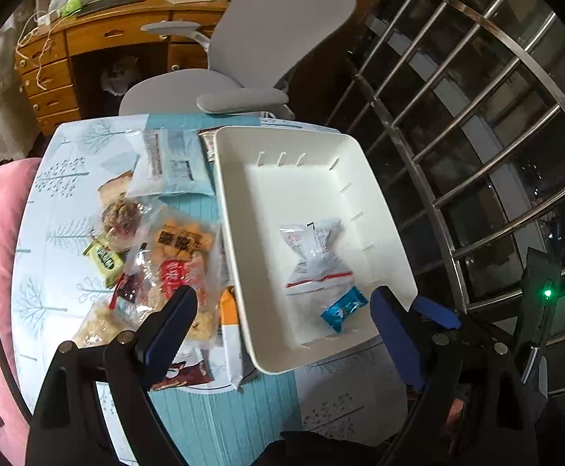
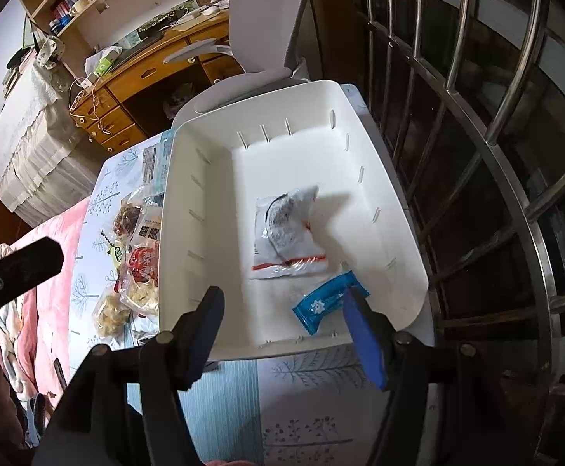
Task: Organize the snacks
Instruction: 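Withdraw both tools from the tray toward the remaining snacks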
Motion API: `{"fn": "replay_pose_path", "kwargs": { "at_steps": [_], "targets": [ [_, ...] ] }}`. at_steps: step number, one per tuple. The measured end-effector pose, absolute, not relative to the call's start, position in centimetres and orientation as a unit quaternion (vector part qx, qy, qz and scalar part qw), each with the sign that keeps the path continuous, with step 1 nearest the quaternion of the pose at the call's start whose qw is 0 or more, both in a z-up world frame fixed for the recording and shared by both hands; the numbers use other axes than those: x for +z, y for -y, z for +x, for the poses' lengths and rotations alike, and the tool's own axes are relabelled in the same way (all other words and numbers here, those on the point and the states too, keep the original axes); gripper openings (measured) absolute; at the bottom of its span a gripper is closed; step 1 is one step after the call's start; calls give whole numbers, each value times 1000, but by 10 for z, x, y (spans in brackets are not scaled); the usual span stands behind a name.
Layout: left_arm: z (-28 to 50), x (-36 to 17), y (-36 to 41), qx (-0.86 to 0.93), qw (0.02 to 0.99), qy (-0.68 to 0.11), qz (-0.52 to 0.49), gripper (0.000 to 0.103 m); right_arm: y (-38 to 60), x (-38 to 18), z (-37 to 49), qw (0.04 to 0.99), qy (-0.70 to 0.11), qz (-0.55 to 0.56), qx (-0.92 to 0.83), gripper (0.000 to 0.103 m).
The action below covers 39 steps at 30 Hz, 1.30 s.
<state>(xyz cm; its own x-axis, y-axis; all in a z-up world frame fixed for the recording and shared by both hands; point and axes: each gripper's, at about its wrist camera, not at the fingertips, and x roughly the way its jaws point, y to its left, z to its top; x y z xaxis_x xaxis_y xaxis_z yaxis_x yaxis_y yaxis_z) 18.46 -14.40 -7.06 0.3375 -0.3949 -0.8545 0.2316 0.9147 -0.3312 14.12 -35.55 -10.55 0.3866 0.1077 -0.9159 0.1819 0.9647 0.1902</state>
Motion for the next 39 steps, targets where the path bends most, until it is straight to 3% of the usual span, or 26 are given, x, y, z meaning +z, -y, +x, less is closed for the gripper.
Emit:
{"fn": "replay_pose_path", "kwargs": {
  "at_steps": [20, 39],
  "targets": [
    [154, -83, 40, -174, 805, -561, -81, 90, 305, -115, 116, 802, -571, 161, -62, 64],
    [153, -108, -79, -228, 770, -595, -7, 90, 189, -125, 81, 789, -555, 219, -145, 64]
  ]
}}
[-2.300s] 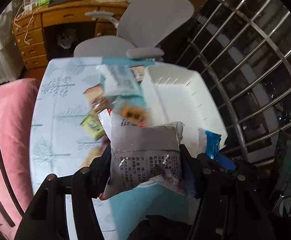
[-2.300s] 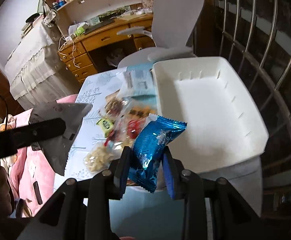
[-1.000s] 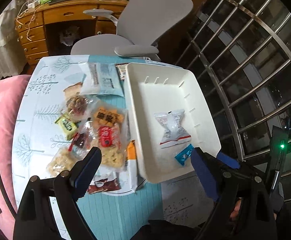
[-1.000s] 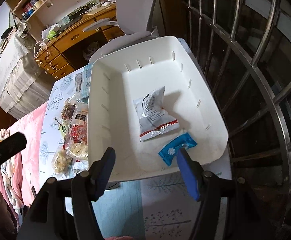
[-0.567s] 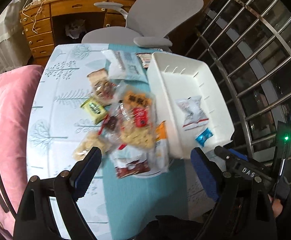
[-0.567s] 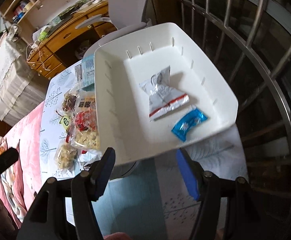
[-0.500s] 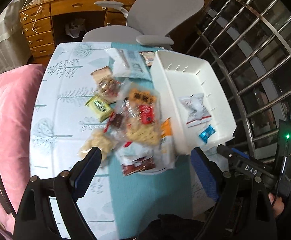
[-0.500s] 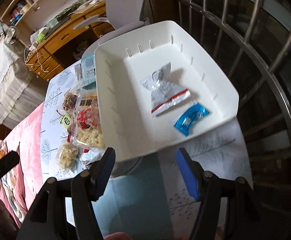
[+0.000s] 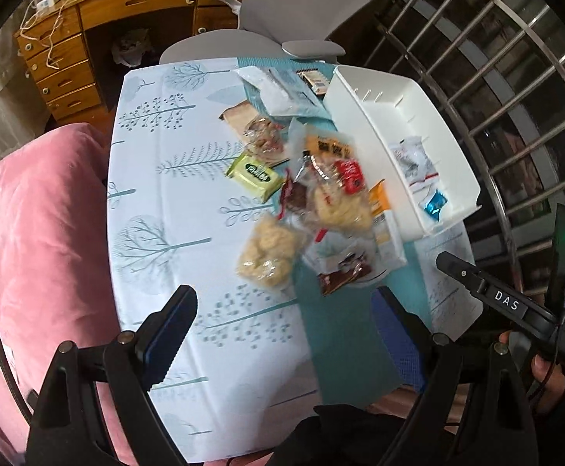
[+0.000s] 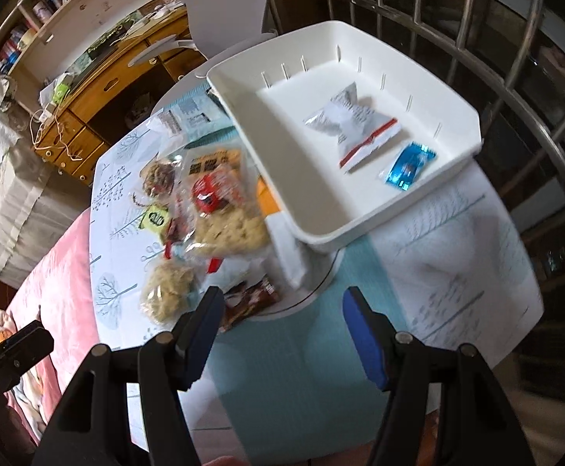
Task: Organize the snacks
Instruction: 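Withdraw both tools from the tray toward the remaining snacks, then grasp the clear pastry bag with the left tool while the right tool grasps the brown wrapper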
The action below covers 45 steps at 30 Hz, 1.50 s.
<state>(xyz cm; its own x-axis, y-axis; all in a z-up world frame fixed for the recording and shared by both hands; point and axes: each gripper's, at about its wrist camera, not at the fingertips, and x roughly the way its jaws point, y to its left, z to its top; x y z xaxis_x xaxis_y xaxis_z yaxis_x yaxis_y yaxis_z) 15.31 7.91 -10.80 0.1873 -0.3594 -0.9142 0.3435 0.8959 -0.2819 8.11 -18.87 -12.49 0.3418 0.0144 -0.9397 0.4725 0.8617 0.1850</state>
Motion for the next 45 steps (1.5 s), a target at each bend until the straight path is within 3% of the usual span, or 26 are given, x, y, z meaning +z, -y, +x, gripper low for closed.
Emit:
{"fn": "replay_pose_path", "kwargs": {
  "at_steps": [14, 24, 36, 39, 42, 44, 45],
  "targets": [
    [169, -142, -77, -276, 773, -565, 78, 90, 156, -160, 80, 727, -572, 350, -152, 64],
    [189, -201, -36, -297, 757, -568, 130, 90, 181, -221, 101, 601, -596, 486, -216, 64],
    [204, -259, 0, -271, 730, -597, 192, 90, 181, -261, 131, 528, -622, 510, -272, 64],
    [204, -263, 8, -269, 731, -594, 200, 90, 180, -268, 138, 518, -634, 502, -278, 53],
    [205, -268, 13, -266, 728, -600, 199, 90, 176, -274, 142, 512, -646, 493, -280, 50],
    [207, -270, 15, -265, 728, -602, 197, 87, 175, -278, 142, 507, -653, 489, -279, 48],
    [208, -270, 16, -266, 728, -602, 193, 80, 175, -279, 142, 507, -656, 486, -277, 47]
  ]
}}
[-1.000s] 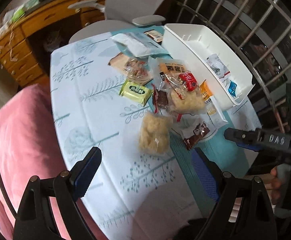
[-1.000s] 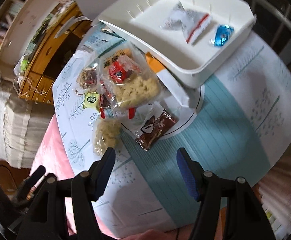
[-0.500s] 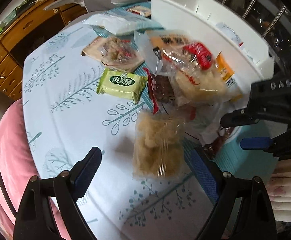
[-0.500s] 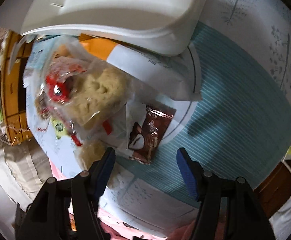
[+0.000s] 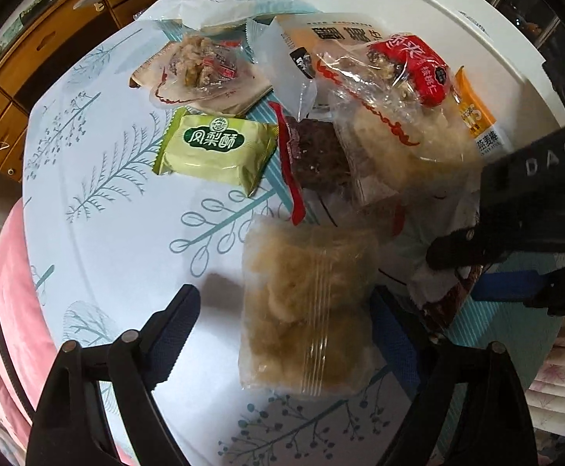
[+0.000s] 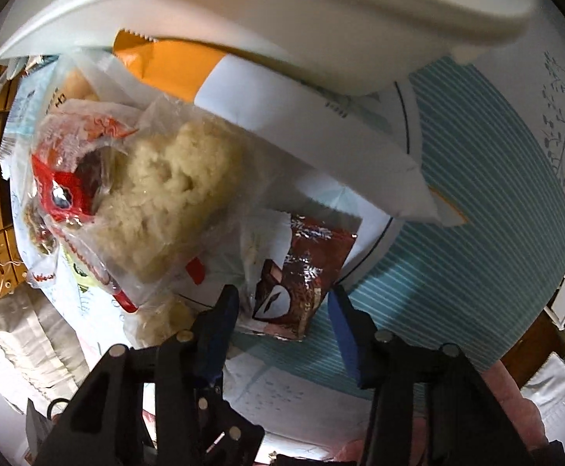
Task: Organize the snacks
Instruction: 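Grasp the clear pastry bag with the left tool while the right tool grasps the brown wrapper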
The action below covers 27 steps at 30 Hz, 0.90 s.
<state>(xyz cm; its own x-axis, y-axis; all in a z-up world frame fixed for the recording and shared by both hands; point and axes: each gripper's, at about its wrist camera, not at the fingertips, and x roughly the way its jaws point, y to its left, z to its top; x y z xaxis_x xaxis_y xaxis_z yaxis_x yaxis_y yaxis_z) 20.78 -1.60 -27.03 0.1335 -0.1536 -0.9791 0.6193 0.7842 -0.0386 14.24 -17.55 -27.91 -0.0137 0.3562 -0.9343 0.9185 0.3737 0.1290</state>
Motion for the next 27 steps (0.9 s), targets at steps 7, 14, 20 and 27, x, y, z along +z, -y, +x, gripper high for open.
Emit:
{"fn": "replay_pose_path", "kwargs": {
  "at_steps": [7, 14, 20, 27],
  "targets": [
    [210, -273, 26, -267, 727, -601, 197, 50, 163, -285, 160, 508, -690, 440, -268, 39],
    [208, -263, 13, -256, 727, -611, 178, 47, 162, -292, 163, 504, -690, 453, -255, 35],
    [200, -239, -13, -251, 735, -611, 154, 47, 158, -298, 156, 488, -707, 455, -237, 34],
    [182, -200, -57, -249, 744, -609, 119, 47, 145, -270, 150, 527, -687, 450, -219, 34]
  ]
}}
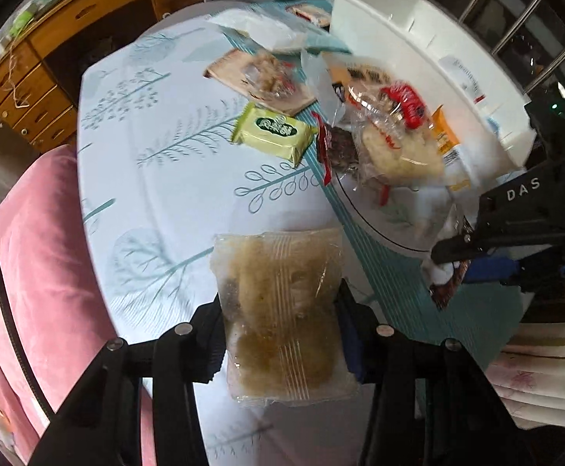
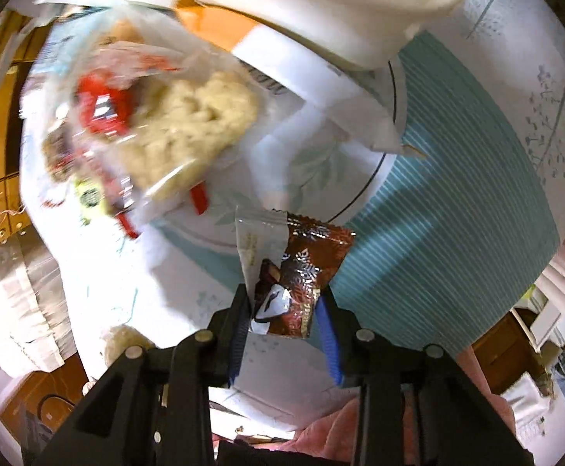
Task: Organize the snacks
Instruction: 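Grasp the clear pastry bag with the left tool while the right tool grasps the brown wrapper, then lift both snacks over the white tray and release them inside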
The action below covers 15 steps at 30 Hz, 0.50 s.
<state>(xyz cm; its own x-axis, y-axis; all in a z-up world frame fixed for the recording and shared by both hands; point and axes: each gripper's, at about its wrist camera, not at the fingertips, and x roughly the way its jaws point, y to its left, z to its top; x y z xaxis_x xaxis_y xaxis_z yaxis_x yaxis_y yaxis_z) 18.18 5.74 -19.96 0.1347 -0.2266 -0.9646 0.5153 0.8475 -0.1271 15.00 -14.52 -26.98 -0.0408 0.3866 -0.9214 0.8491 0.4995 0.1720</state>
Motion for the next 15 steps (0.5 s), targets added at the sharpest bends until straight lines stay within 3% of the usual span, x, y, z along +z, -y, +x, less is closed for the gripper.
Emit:
{"fn": "replay_pose_path", "kwargs": {
  "at_steps": [15],
  "targets": [
    [131, -130, -86, -295, 783, -544, 68, 47, 135, -176, 119, 660, -576, 450, -173, 33]
  ]
}}
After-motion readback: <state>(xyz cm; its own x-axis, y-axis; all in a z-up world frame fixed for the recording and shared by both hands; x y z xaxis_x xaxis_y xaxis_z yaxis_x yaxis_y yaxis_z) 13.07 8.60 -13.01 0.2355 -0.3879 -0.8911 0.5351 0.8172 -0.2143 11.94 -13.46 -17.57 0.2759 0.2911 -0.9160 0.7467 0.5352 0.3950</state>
